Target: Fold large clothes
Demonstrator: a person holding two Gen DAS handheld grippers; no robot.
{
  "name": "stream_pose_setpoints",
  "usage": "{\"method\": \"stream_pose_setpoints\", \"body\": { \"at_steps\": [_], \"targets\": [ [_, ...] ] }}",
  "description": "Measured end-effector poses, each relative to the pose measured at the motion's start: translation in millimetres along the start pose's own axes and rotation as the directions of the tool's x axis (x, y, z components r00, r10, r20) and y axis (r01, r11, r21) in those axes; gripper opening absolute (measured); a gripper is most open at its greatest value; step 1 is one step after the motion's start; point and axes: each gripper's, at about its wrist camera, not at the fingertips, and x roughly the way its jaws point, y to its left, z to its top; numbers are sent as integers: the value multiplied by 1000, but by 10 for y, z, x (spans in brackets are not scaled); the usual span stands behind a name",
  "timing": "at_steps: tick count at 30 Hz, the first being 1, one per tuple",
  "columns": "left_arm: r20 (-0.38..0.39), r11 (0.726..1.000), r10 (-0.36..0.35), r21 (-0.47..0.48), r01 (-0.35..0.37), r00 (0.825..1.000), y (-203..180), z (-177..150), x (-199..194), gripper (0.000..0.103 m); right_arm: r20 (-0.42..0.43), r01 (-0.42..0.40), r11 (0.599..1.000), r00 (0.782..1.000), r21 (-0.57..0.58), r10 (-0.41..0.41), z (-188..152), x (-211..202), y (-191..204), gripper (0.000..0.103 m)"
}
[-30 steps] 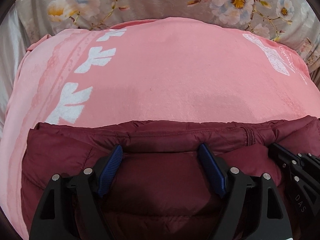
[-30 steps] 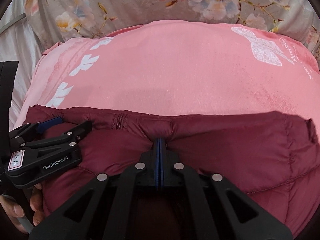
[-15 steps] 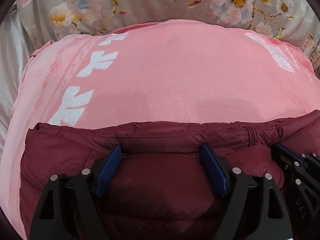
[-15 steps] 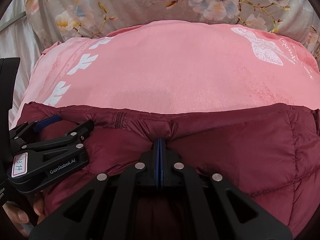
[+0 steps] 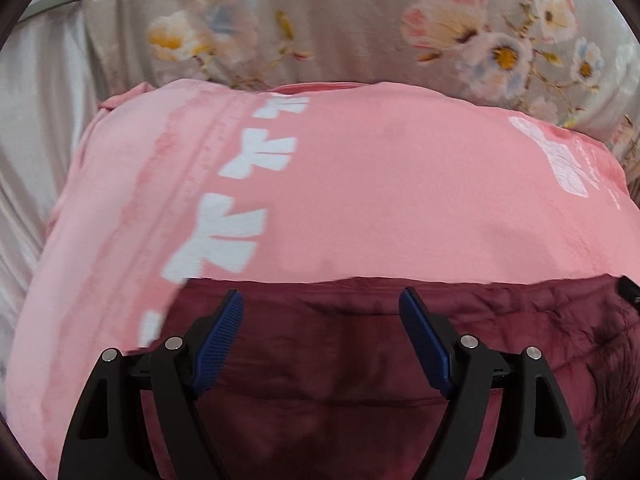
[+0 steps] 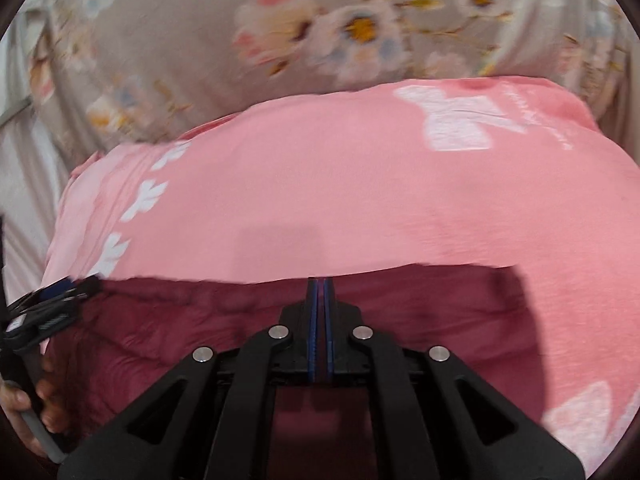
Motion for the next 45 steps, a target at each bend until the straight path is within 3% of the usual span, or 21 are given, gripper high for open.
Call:
{"method": "stream_pose_setpoints", "body": {
  "at_steps": [2,4,7,13,36,40,42,45],
  "targets": [
    [-20,999,42,-19,-42,999,159,9,67,78,-21,72,997,997,20,-72,-29,71,-182,3],
    [-49,996,80,-37,-82,996,300,-31,198,77,-52,83,995,995,53,-80,-112,170,-337,3],
    [-82,994,82,-62,-88,993,403,-161,367,80,-63,88,995,994,57,-84,-209,260,-361,2],
    [-68,991,126,-38,-128,990,325,-256,490,87,-67,100,994,993,48,-97,-264,350,-361,1],
    [-83,988,148,-37,-151,986,319,-249,592,94,-75,106,992,992,62,-102,-299,394,-423,0],
    [-81,988,149,-39,-152,986,316,-251,572,94,-51,222,974,974,32,-221,-272,192,-227,5],
    [-88,990,128,-57,-133,988,365,-249,533,94,-14,119,992,993,52,-118,-286,-61,20,5],
    [-91,990,73,-112,-83,993,508,-281,309,93,-28,0,1000,1000,-29,-1,-367,-268,531,5]
  ]
}}
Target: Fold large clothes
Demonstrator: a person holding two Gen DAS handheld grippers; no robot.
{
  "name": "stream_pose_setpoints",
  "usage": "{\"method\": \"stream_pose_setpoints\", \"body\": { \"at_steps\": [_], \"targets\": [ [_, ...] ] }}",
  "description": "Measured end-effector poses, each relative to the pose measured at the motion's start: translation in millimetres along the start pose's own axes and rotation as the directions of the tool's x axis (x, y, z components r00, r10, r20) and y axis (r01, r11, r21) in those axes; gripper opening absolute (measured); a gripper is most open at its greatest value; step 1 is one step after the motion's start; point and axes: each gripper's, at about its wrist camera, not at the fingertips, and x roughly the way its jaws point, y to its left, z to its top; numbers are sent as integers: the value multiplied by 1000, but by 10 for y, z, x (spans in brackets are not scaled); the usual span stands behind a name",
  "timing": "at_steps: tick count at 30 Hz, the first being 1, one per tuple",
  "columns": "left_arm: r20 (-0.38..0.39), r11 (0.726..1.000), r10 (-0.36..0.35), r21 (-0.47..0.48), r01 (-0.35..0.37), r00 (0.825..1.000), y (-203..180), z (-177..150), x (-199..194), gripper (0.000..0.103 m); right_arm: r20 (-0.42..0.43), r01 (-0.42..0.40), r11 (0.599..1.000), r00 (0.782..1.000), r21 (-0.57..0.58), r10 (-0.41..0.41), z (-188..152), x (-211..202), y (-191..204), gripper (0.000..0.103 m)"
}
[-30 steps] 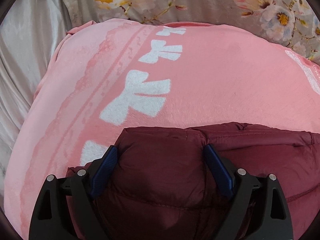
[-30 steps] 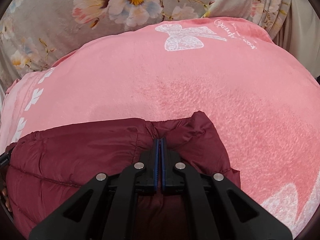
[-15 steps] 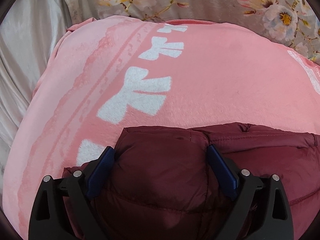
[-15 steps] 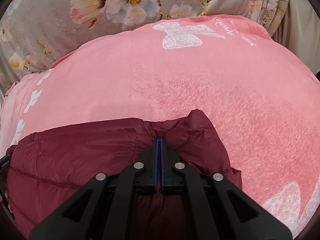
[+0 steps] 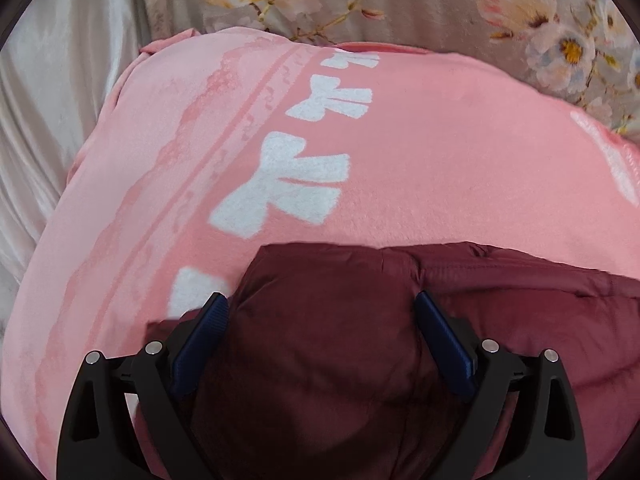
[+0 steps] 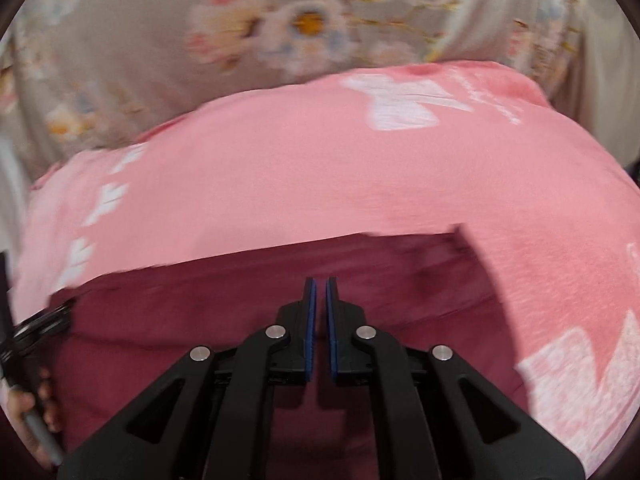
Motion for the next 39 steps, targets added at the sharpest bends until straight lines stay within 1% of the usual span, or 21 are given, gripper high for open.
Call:
{"method": "stream_pose_setpoints", "body": {
  "at_steps": [1,3,5,7,11,17,18,20,22,24,25,26,27,28,29,30,31,33,34,37,39],
  "targets": [
    [3,999,-32,-34,32,999,96,-33,-121,93,-15,-41,998,999,-52,40,-69,-51,233,5],
    [3,991,-99,-85,98,995,260,-104,-320,93,-42,-99,989,995,-109,95,-180,-90,519,5],
    [-2,985,-124,-120,123,992,442,-178,-477,92,-62,-137,980,990,-143,129,-277,-85,727,5],
    [-5,980,-132,-151,130,991,672,-290,-606,92,-87,-150,974,987,-168,137,-379,-4,897,5],
    [-50,968,-160,-202,147,986,1020,-516,-640,92,-103,-133,978,988,-158,118,-501,155,967,5],
    [-106,927,-289,-281,250,951,1160,-898,-505,92,-83,-146,979,987,-141,135,-591,248,918,2],
    [-85,929,-280,-277,247,956,1151,-936,-526,92,-79,-144,979,988,-144,134,-588,253,919,2],
    [-77,936,-262,-264,234,962,1103,-951,-551,92,-71,-138,979,989,-152,128,-603,255,937,2],
    [-77,934,-277,-256,249,958,1042,-949,-561,91,-64,-131,978,991,-161,122,-612,262,953,2],
    [-81,932,-296,-242,269,952,965,-947,-577,87,-62,-131,978,991,-161,122,-619,265,957,2],
    [-81,930,-310,-234,284,947,916,-948,-596,72,-62,-134,978,990,-157,126,-621,266,951,2],
    [-82,931,-313,-224,289,946,875,-945,-614,62,-63,-139,978,989,-152,131,-622,268,946,2],
    [-84,930,-324,-209,301,942,810,-933,-651,48,-66,-148,978,988,-145,139,-618,274,934,2],
    [-81,936,-314,-195,294,946,761,-922,-697,38,-70,-157,978,986,-136,149,-611,277,918,2],
    [-70,946,-289,-175,274,955,712,-904,-759,31,-74,-165,978,985,-127,157,-604,275,903,2],
    [-48,960,-252,-137,244,967,649,-877,-859,16,-82,-175,978,983,-114,166,-591,261,881,2],
    [-27,965,-242,-112,238,970,616,-852,-955,11,-90,-177,979,982,-103,168,-582,231,864,2],
    [15,961,-263,-88,263,965,593,-786,-1157,8,-99,-184,980,979,-75,176,-595,87,828,3],
    [32,959,-270,-80,272,962,603,-757,-1241,7,-104,-201,977,976,-69,193,-623,-31,819,6],
    [85,943,-318,-77,324,944,670,-644,-1493,7,-121,-248,965,964,-82,237,-781,-404,818,6],
    [119,936,-335,-70,344,935,688,-576,-1661,7,-145,-290,954,950,-78,277,-940,-612,817,6]
  ]
}}
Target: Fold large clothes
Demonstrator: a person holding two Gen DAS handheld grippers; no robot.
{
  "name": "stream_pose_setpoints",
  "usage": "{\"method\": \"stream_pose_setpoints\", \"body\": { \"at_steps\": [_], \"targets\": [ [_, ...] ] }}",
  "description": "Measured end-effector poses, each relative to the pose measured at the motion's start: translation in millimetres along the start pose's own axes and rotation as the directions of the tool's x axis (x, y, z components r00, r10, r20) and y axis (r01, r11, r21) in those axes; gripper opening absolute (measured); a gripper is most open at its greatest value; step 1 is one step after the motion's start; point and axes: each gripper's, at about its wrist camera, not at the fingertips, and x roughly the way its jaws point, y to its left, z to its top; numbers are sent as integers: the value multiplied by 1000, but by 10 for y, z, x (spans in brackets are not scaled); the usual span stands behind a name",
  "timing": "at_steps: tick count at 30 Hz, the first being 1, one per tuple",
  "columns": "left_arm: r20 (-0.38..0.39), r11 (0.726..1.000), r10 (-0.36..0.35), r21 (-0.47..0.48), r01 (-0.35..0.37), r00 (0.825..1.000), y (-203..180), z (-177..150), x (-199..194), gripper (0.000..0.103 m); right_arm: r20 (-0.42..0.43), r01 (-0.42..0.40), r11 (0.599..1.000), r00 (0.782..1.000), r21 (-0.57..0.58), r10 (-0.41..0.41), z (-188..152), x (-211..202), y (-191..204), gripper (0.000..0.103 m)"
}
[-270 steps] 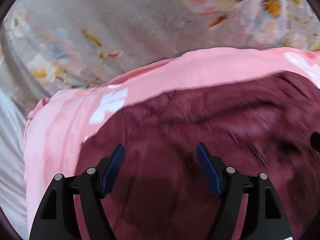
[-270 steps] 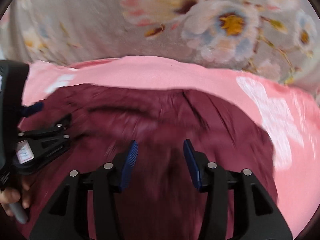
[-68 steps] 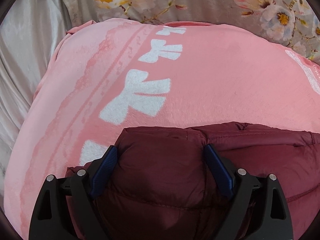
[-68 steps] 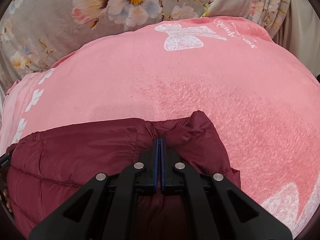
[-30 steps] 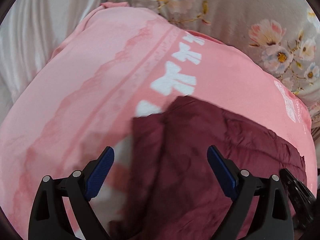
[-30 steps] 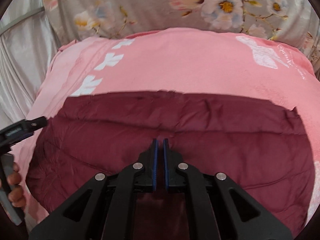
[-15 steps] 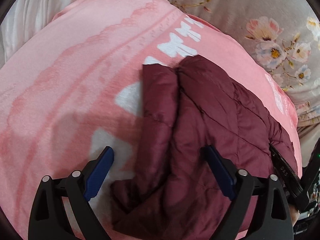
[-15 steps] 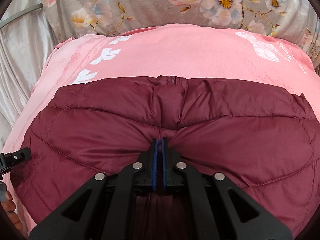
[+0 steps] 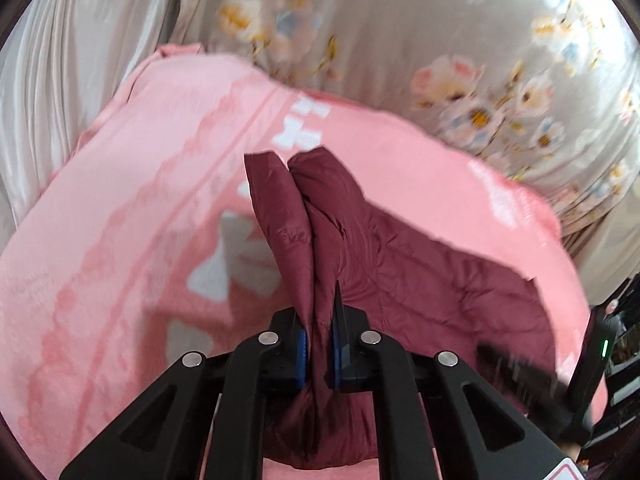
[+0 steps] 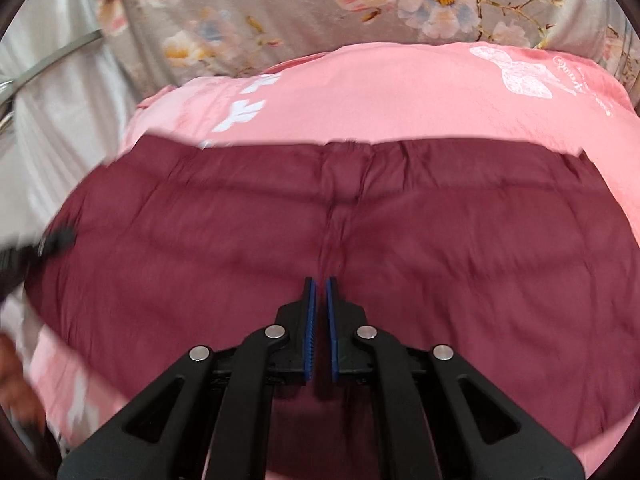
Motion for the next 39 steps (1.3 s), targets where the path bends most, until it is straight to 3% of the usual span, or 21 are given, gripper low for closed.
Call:
{"method": "stream_pose_setpoints", "body": {
  "at_steps": [5,10,13,17,19,21,23,24,25,28,32,36,39],
  "targets": [
    [69,998,-29,58,25,997,-378,126,-300,4,-48,-27,1000,999,-16,26,-348,-6,183,6],
    [128,978,-108,190,83,986,-977,214,-614,0,-47,-56,998,997,32,58,-330,203,200,5],
    [111,949,-173,285,136,979,-1468,243,-684,0,-34,-102,993,994,59,104,-286,60,119,5],
    [69,942,-148,314,120,987,-1802,177,-461,0,32,-50,996,998,71,48,-294,-348,-166,5],
    [38,958,-135,260,121,990,-1695,140,-331,5,45,-8,997,999,72,5,-323,-493,-318,5],
    [6,980,-71,184,69,997,-1431,75,-201,12,47,37,996,998,85,-41,-366,-621,-496,5],
    [-36,994,-15,109,19,999,-1110,-8,-95,36,40,43,993,998,106,-48,-428,-695,-626,5],
    [-56,998,13,59,-10,998,-891,-62,-51,53,38,42,993,998,113,-47,-457,-720,-663,5],
    [-71,999,37,15,-36,997,-679,-119,-26,56,35,40,992,998,117,-45,-479,-731,-680,5],
    [-145,975,143,-150,-165,979,100,-330,54,56,28,16,994,999,108,-19,-508,-707,-661,5],
    [-221,916,113,-355,-188,969,873,-564,110,56,14,-21,999,1000,41,20,-434,-588,-371,5],
    [-230,894,12,-434,-114,973,1104,-646,186,56,-14,-26,999,1000,-30,26,-397,-384,-73,5],
    [-236,899,-54,-435,-56,970,1039,-660,283,56,-40,-14,1000,999,-25,13,-407,-208,-29,5]
  ]
}}
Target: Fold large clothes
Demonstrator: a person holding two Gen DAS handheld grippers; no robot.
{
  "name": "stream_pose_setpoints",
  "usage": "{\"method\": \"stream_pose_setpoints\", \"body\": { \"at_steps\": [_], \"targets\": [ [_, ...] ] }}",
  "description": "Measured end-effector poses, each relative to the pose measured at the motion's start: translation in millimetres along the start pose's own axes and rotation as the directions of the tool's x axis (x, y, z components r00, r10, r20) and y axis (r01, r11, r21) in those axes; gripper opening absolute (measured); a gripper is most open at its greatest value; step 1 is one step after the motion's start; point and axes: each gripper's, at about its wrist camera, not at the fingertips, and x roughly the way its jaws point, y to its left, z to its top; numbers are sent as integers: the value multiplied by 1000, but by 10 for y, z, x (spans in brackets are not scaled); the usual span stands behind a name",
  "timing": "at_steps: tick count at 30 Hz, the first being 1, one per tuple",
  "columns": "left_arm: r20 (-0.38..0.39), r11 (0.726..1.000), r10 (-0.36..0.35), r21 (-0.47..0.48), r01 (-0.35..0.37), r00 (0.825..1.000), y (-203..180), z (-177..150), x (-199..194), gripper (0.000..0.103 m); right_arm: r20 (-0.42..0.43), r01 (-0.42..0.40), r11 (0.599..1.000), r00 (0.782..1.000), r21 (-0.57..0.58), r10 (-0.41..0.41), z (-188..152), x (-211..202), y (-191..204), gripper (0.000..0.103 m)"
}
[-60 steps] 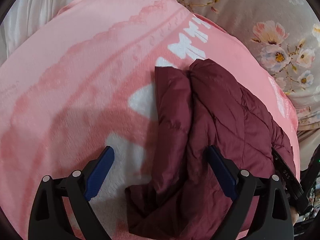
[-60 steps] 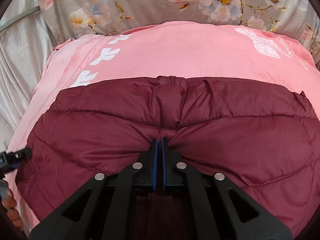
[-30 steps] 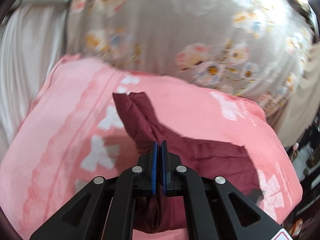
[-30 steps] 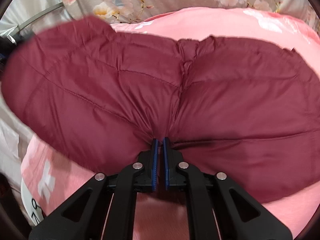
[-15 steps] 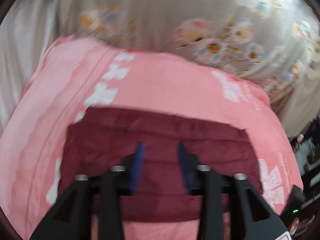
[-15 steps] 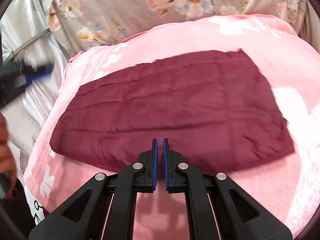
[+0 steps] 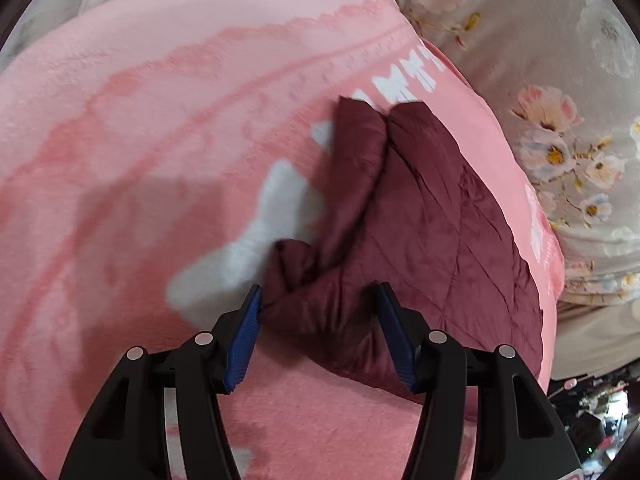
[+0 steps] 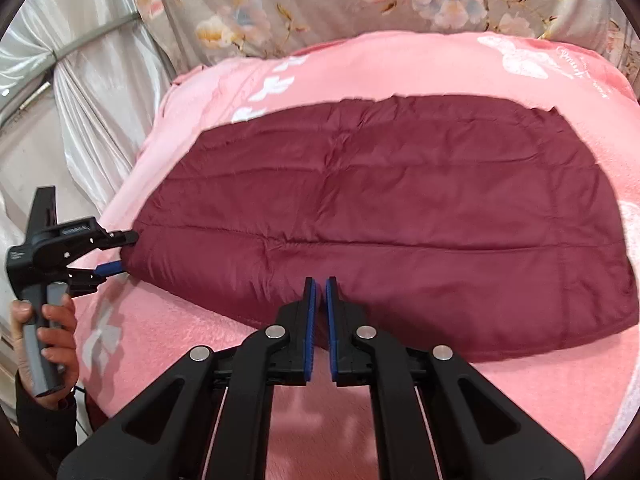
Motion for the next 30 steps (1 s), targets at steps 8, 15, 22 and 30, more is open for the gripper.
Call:
{"method": "stream_pose_setpoints", "body": {
  "at_steps": [8,15,22,30],
  "targets": [
    [5,997,-30,66,29,1000,-230,-48,172,64,-24,-8,999,1000,49,9,-45,147,-78,5],
    [93,951,-110,298,77,990,-1004,-131,-252,9,-4,-26,999,1000,41,26,-46,205,-129,2],
    [105,797,-286,578,175,953,-2268,-482,-826,8,50,-51,993,998,107,46,-130,-220,-286,5],
    [-86,624,-279,741,249,956,-3486,-1371,-221,8,130,88,982,985,168,-110,-373,-904,-790,6]
  ]
}}
